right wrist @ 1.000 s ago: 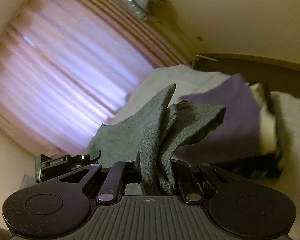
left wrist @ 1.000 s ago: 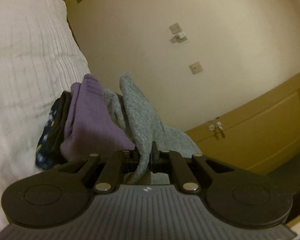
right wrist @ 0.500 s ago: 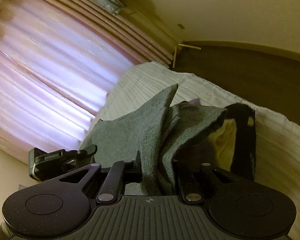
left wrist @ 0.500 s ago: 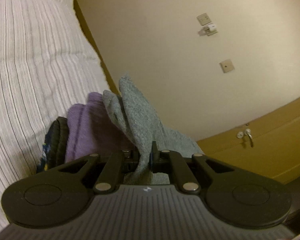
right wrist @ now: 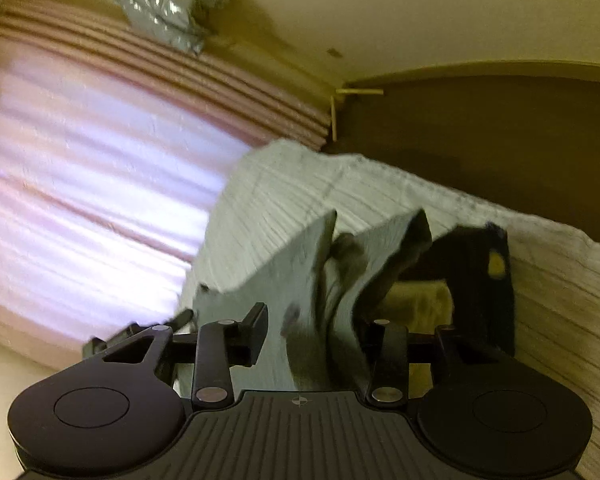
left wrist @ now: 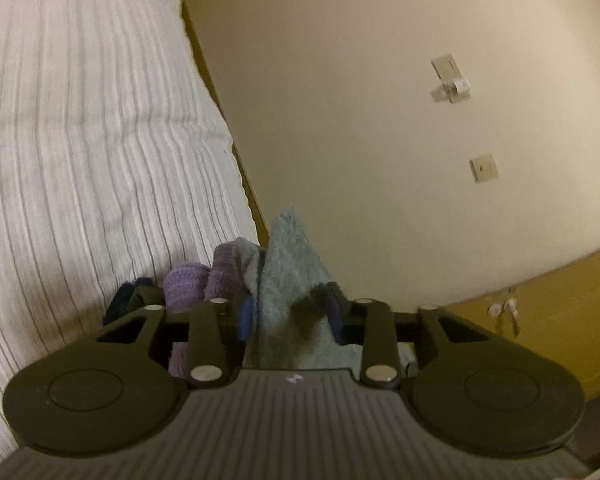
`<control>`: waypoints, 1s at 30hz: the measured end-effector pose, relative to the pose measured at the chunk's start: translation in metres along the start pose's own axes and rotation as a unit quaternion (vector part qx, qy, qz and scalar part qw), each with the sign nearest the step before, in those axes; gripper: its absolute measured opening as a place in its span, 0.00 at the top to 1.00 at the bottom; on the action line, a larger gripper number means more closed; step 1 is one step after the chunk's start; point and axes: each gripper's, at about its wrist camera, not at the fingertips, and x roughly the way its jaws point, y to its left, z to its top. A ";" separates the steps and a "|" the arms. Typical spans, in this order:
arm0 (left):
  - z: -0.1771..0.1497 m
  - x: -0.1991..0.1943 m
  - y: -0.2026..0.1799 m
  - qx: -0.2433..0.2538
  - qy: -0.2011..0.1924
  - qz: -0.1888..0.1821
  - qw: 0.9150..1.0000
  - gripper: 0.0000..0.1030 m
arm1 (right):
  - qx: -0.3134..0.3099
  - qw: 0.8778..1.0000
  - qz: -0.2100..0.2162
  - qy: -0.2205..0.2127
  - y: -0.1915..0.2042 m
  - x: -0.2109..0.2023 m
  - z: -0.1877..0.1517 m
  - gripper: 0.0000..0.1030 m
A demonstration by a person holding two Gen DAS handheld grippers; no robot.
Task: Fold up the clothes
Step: 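Carry the grey shirt with both grippers toward the stack of folded clothes, then lower the grey shirt onto the clothes stack with both grippers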
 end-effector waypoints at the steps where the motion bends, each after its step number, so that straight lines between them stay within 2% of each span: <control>1: 0.000 0.000 -0.002 0.012 -0.004 -0.003 1.000 0.88 | -0.004 1.000 -0.004 -0.007 0.001 0.000 0.002 0.58; 5: -0.008 -0.012 -0.012 0.073 -0.047 -0.027 0.996 0.92 | -0.063 0.997 -0.009 -0.047 0.014 -0.006 -0.002 0.59; 8: -0.014 -0.003 -0.011 0.110 -0.044 0.034 0.992 0.88 | -0.114 0.990 -0.046 -0.076 0.030 -0.014 -0.012 0.58; 9: -0.014 -0.001 -0.010 0.105 -0.051 0.054 0.992 0.81 | -0.124 0.987 -0.062 -0.085 0.035 -0.016 -0.015 0.58; 11: -0.013 -0.004 -0.012 0.095 -0.077 0.093 0.988 0.76 | -0.146 0.979 -0.096 -0.101 0.046 -0.020 -0.020 0.58; 13: -0.011 -0.017 -0.022 0.094 -0.117 0.124 0.981 0.74 | -0.167 0.971 -0.129 -0.117 0.056 -0.024 -0.026 0.58; 15: -0.010 -0.032 -0.038 0.108 -0.150 0.164 0.969 0.76 | -0.188 0.960 -0.161 -0.132 0.067 -0.028 -0.031 0.58; 16: -0.011 -0.037 -0.049 0.127 -0.152 0.164 0.966 0.84 | -0.198 0.954 -0.178 -0.140 0.072 -0.030 -0.034 0.58; 18: -0.021 -0.029 -0.076 0.179 -0.122 0.159 0.963 0.92 | -0.219 0.940 -0.210 -0.155 0.083 -0.034 -0.040 0.58; 20: -0.030 -0.022 -0.102 0.231 -0.093 0.153 0.956 0.92 | -0.239 0.925 -0.242 -0.171 0.094 -0.039 -0.045 0.58; 21: -0.036 -0.016 -0.115 0.258 -0.078 0.152 0.951 0.92 | -0.246 0.921 -0.252 -0.167 0.095 -0.031 -0.050 0.58; 22: -0.043 -0.002 -0.123 0.288 -0.062 0.162 0.942 0.92 | -0.252 0.919 -0.259 -0.158 0.094 -0.019 -0.056 0.58; 24: -0.054 0.021 -0.123 0.314 -0.057 0.183 0.930 0.92 | -0.265 0.914 -0.273 -0.140 0.093 0.006 -0.068 0.58; 27: -0.059 0.048 -0.100 0.298 -0.066 0.203 0.930 0.92 | -0.283 0.906 -0.293 -0.112 0.091 0.042 -0.086 0.58; 30: -0.061 0.059 -0.077 0.278 -0.076 0.198 0.937 0.93 | -0.269 0.906 -0.305 -0.119 0.068 0.058 -0.096 0.59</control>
